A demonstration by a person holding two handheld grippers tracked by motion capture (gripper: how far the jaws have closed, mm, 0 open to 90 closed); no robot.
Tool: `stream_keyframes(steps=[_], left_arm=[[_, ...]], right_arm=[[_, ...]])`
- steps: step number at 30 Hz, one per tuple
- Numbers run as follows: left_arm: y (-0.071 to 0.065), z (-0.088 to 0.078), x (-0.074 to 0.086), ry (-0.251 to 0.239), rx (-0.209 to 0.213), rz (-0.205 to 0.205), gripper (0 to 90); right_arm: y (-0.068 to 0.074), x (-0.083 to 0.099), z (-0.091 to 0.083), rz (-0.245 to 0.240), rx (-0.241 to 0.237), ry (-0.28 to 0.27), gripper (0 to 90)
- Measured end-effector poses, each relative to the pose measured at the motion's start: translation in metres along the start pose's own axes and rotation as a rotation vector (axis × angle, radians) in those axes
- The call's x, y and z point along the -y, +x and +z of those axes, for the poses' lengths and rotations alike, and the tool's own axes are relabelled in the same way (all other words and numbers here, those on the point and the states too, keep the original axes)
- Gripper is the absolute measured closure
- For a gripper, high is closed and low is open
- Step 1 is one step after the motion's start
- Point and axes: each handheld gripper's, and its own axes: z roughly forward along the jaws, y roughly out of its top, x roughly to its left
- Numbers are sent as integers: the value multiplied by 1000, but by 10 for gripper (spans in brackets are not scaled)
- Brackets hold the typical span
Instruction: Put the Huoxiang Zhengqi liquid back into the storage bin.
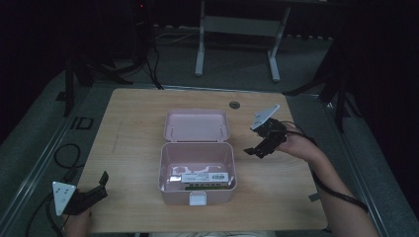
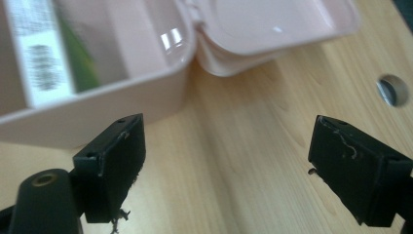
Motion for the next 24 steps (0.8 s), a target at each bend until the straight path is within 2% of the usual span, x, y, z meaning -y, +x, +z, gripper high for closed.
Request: stream_keyframes(steps=[3, 4, 6, 12, 16, 24], left_arm=[[0, 0, 0, -1, 0, -1, 2], [0, 0, 0, -1, 0, -1, 2], [0, 0, 0, 0, 0, -1, 2], [0, 0, 0, 0, 0, -1, 2], [0, 0, 0, 1, 0, 0, 2], [0, 0, 0, 0, 0, 0, 2]], right_arm=[[-8, 19, 10, 59, 67, -23, 135], [-10, 23, 12, 72, 76, -29, 135], [-13, 34, 19, 108, 81, -40, 135], [-17, 62, 38, 163, 93, -23, 135], [-17, 77, 48, 209, 92, -40, 135], [-14, 109, 62, 286, 145, -106, 135]])
